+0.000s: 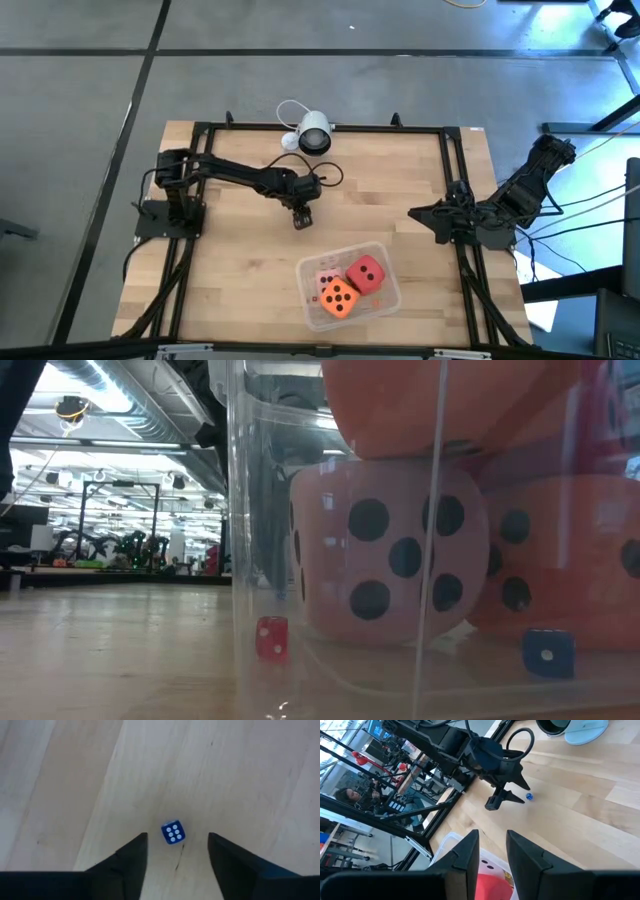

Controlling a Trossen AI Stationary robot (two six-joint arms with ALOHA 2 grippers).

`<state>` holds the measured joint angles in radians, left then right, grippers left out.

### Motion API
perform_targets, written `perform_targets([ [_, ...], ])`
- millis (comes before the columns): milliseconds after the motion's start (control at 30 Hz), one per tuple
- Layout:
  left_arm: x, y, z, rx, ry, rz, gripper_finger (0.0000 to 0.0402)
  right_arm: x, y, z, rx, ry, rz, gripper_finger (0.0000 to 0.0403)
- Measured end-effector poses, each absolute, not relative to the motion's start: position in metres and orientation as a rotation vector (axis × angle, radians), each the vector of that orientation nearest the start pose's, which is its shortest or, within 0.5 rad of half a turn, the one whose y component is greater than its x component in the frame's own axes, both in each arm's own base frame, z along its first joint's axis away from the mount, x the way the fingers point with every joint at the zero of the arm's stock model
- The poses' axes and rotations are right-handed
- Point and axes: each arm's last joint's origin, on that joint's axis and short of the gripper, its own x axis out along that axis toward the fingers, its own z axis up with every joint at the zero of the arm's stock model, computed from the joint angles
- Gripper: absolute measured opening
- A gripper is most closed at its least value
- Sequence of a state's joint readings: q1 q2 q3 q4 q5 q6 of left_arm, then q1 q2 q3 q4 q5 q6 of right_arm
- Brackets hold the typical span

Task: Pick & Place Dice
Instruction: Put the small blue die into the transparent bin

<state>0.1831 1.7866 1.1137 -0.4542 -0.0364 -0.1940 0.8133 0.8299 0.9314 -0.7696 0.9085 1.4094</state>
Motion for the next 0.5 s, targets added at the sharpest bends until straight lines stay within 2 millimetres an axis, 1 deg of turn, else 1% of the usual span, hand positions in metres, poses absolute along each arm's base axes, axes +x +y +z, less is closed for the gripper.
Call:
perform_targets([
  [100, 0.3410, 0.0649, 0.1683, -0.244, 1.103, 0.323, 0.0153, 0.1174, 0.0908, 0.3298, 0.879, 0.279, -0.360, 0.0098],
  [333, 0.3425, 0.0665, 0.1696, -0.215, 1.078, 0.367, 0.0020, 0.1174, 0.0909, 0.3298, 0.877, 0.279, -0.359, 0.0098],
  [367, 0.3429, 0.0667, 0.1698, -0.216, 1.073, 0.366, 0.0011, 0.1174, 0.0909, 0.3298, 0.877, 0.279, -0.359, 0.0098],
  [500, 0.3434, 0.0663, 0.1700, -0.221, 1.070, 0.348, 0.0001, 0.1174, 0.0909, 0.3298, 0.877, 0.279, -0.359, 0.0098],
])
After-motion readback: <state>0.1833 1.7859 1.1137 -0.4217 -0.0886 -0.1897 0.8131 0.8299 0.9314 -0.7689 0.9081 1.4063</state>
